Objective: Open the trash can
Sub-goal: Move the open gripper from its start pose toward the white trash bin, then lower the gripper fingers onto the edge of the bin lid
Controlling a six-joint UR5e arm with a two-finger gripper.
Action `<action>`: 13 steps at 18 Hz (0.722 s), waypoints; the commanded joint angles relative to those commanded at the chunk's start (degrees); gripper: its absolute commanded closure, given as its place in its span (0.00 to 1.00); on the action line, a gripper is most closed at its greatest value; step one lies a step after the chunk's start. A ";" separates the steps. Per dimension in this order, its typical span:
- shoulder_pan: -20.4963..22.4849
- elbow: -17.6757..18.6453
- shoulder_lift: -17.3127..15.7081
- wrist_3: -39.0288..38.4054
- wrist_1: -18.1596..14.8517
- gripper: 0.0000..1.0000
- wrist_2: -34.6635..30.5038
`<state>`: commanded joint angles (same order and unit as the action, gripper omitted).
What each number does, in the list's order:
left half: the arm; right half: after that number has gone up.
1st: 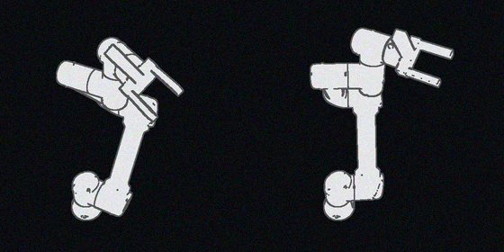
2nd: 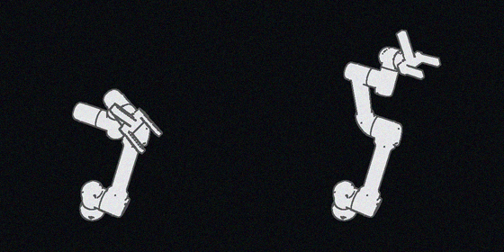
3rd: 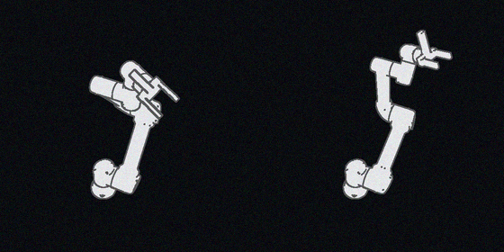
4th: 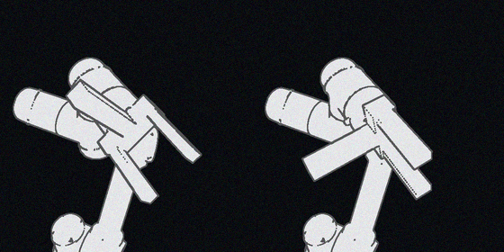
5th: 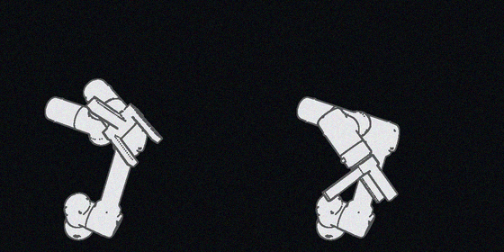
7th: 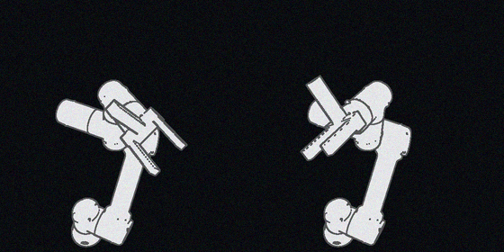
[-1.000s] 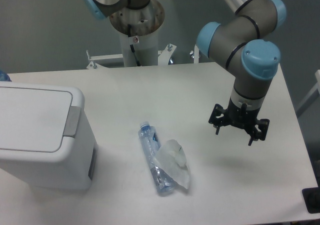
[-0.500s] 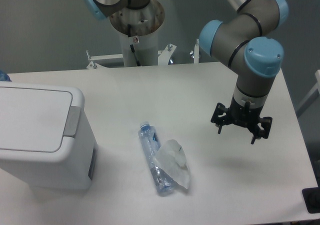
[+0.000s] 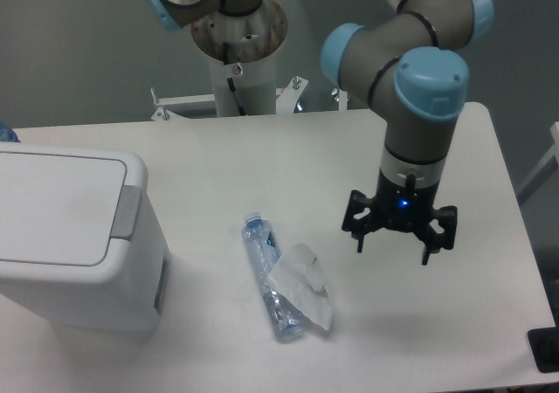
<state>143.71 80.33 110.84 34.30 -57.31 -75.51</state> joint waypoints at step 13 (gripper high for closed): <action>-9.58 3.34 -7.83 -16.54 0.01 0.00 10.03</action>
<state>134.13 83.67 103.01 17.76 -57.30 -65.48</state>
